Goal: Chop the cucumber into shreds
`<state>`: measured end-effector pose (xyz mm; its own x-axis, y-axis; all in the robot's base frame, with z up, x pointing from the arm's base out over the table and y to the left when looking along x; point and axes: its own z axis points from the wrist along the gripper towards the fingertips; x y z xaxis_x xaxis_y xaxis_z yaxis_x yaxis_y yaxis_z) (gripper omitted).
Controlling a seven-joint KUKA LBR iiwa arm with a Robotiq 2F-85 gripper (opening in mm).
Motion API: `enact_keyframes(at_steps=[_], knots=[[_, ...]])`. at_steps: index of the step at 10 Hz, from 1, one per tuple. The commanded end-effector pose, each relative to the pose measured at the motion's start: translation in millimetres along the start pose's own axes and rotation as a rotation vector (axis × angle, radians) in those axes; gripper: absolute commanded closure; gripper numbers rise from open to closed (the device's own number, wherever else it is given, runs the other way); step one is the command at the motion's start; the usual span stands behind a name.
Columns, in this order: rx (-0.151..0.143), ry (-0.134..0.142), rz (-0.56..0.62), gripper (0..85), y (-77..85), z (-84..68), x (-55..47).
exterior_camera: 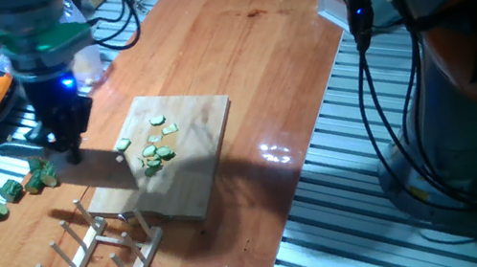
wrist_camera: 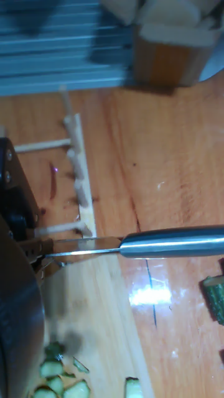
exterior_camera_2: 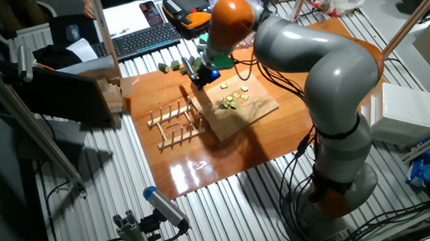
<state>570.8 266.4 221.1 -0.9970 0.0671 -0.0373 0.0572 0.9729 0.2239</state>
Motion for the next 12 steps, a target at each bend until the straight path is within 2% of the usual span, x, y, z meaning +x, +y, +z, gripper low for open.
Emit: enact_keyframes(at_steps=[1,2,3,5,8,9,12], knots=[[0.017,-0.017,-0.009,85.0,29.3,7.4,4.5],[0.045,-0.032,-0.026,85.0,36.7,14.4,6.7],[0.075,-0.034,-0.059,85.0,42.2,21.0,7.1],[0.073,-0.038,-0.062,85.0,45.8,30.0,9.5],[0.073,-0.046,-0.090,85.0,39.1,35.2,3.1],[0.056,-0.048,-0.078,85.0,37.8,33.1,2.6],[0.078,-0.084,-0.110,85.0,33.1,35.1,0.7]])
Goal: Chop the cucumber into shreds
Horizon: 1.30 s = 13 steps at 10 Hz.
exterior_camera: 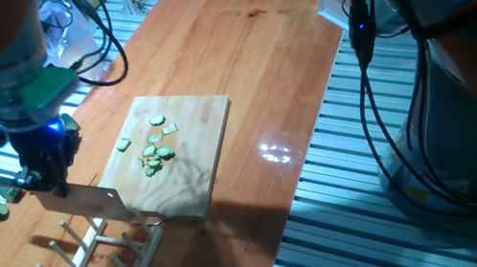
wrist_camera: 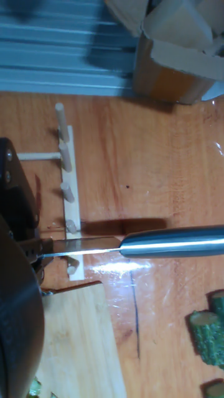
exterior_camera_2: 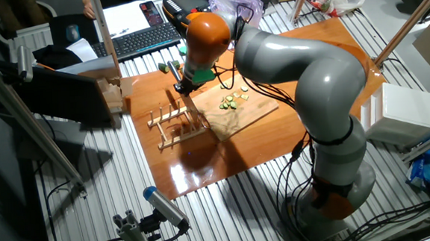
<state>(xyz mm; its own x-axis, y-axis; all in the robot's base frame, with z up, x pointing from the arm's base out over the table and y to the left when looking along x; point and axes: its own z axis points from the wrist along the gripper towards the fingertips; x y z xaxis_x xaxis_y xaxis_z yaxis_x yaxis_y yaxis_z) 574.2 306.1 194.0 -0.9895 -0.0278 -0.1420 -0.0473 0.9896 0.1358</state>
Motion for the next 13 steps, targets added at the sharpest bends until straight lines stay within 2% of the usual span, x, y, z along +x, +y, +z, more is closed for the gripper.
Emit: enact_keyframes(at_steps=[1,3,4,6,8,10,11,13], knots=[[0.006,-0.004,-0.012,85.0,-1.0,2.4,-0.8],[0.010,-0.008,-0.039,85.0,-8.8,8.7,-2.4],[0.004,-0.011,-0.036,85.0,-12.4,16.9,-0.5],[0.027,-0.047,-0.021,85.0,-8.0,36.7,8.5],[0.057,-0.065,-0.042,85.0,-12.1,56.5,18.3],[0.056,-0.056,-0.032,85.0,-14.0,67.7,22.8],[0.072,-0.051,-0.026,85.0,-13.4,71.1,23.7],[0.156,-0.057,-0.043,85.0,-12.7,82.6,29.5]])
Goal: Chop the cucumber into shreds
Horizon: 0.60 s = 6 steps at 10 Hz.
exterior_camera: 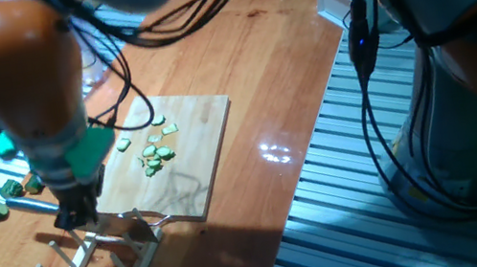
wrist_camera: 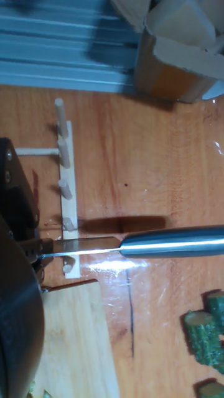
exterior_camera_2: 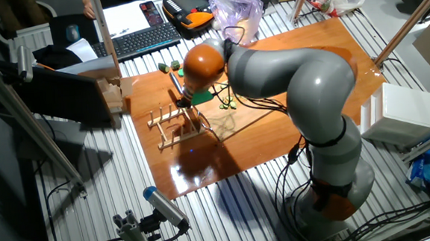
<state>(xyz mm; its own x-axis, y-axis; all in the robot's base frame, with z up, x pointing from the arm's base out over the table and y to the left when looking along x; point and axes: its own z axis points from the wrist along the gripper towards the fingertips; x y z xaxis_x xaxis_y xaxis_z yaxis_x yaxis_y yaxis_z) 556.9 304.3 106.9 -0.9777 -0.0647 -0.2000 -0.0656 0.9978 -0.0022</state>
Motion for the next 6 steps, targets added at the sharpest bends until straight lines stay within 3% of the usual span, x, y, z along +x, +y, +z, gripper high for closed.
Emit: enact_keyframes(at_steps=[1,3,4,6], knots=[[0.005,0.009,0.016,85.0,0.3,1.0,0.1],[0.002,0.024,0.035,85.0,0.8,0.5,-0.2],[0.003,0.026,0.041,68.0,0.8,0.7,-0.3],[0.017,0.025,0.040,68.0,0.8,0.7,-0.3]])
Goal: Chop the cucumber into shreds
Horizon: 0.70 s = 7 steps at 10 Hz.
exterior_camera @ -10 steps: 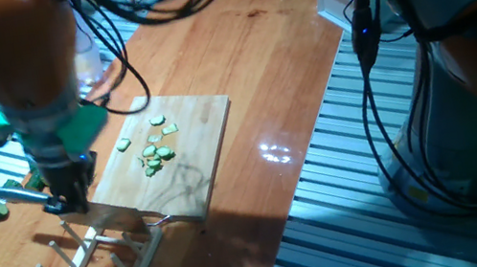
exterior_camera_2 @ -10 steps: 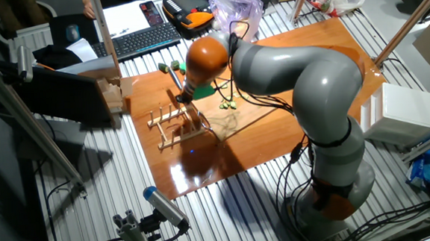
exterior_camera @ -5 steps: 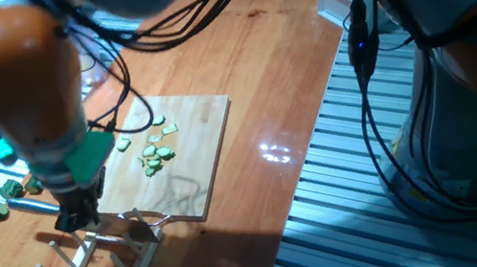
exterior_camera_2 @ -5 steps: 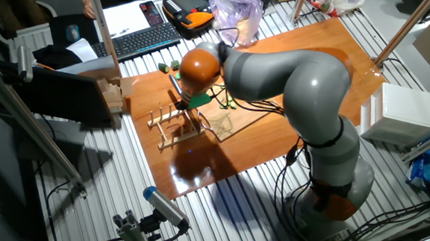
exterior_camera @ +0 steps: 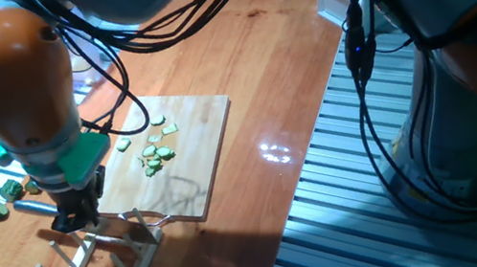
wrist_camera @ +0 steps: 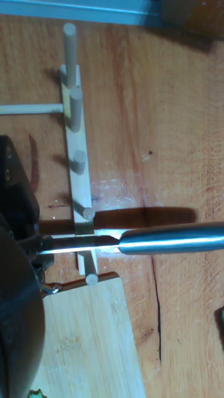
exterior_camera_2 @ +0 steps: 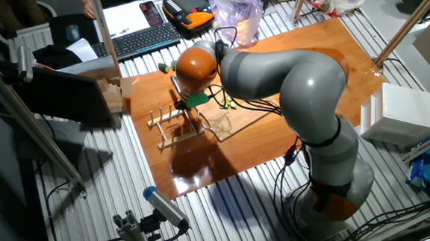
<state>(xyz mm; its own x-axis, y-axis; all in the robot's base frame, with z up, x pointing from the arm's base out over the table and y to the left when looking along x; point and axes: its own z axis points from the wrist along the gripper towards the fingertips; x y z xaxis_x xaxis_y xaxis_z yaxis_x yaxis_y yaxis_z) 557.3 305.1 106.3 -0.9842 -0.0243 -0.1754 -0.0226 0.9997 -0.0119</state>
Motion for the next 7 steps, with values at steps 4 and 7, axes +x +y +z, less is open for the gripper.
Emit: enact_keyframes(at_steps=[4,7], knots=[[-0.007,0.020,0.003,51.0,-2.4,-11.7,-0.5],[-0.007,0.009,0.004,51.0,-3.1,-8.5,2.1]])
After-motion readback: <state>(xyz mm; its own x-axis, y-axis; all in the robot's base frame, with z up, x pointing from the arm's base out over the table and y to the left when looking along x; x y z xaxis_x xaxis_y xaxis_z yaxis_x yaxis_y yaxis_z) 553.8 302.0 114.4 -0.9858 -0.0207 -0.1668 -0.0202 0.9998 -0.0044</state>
